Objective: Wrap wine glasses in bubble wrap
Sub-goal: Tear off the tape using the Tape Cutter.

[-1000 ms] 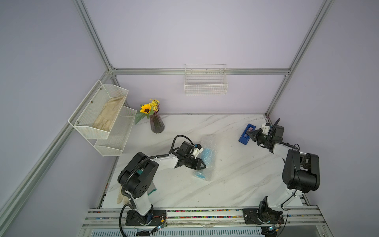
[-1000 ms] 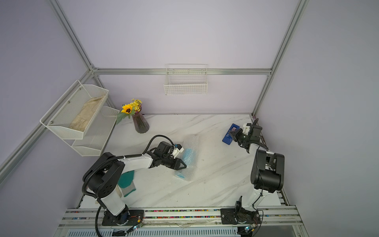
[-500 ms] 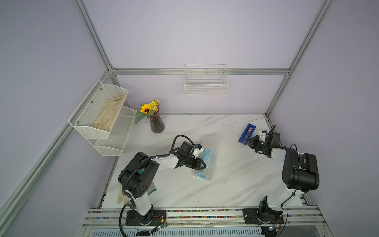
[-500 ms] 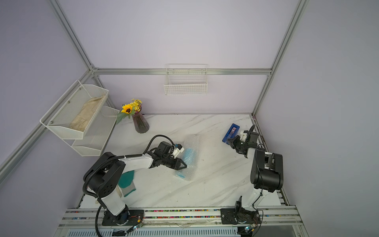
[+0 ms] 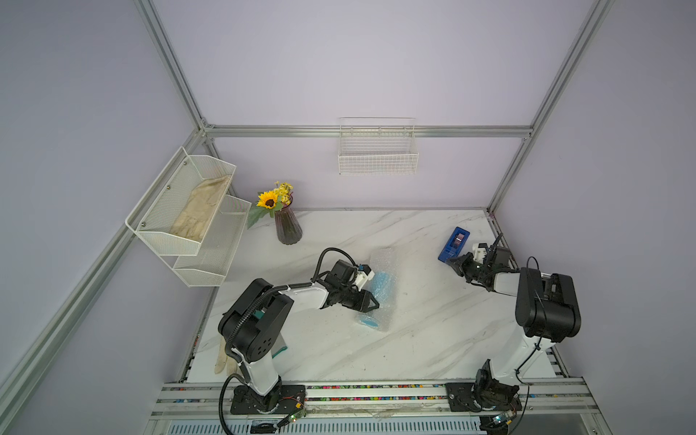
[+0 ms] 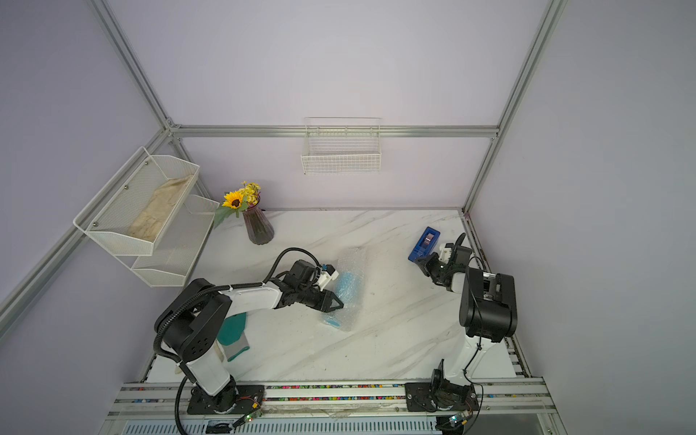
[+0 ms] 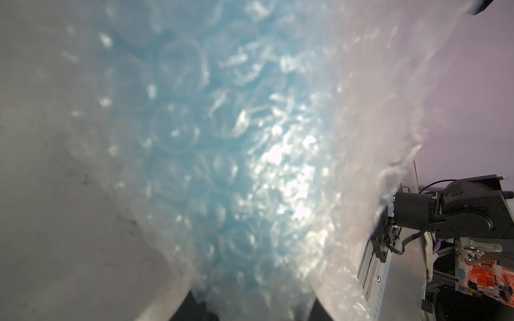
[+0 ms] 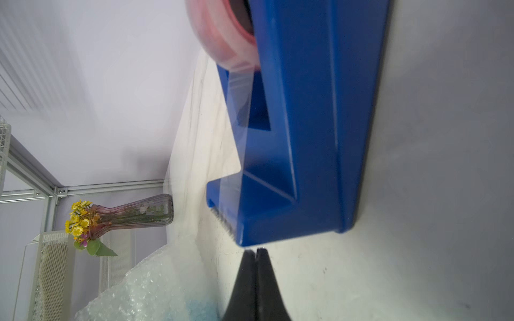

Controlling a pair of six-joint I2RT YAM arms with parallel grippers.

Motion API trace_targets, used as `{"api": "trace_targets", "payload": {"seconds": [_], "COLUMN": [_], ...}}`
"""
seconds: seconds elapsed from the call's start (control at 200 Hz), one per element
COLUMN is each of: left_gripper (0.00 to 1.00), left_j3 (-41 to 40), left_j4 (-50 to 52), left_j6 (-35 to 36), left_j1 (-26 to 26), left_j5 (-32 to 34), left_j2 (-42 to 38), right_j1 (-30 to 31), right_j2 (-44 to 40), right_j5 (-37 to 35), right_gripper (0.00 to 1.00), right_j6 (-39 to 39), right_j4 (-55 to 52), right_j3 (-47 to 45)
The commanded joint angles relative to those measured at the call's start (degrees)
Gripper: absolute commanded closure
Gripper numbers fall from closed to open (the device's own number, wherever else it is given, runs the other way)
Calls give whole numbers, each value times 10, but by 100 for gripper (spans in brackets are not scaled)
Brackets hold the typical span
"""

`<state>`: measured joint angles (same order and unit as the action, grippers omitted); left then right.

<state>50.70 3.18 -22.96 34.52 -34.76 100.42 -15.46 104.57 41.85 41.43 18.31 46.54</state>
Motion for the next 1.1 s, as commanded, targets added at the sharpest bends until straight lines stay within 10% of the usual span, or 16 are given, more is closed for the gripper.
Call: {"api": "trace_targets", "payload": {"seconds": [0.0, 1.095], "left_gripper": [66, 66], "left_j3": [34, 31], "left_j4": [-9, -7], "left_j6": [2, 5], "left_j1": [2, 2], "left_j5": [2, 0], "left_j2": [12, 3], "right_j1": [10, 24], "right_j2": [16, 21], "right_j5": [-34, -246], "right_gripper": [100, 100], "right_j6": [-15, -62], "right_j4": [-57, -197], "right_j3": [-15, 26]}}
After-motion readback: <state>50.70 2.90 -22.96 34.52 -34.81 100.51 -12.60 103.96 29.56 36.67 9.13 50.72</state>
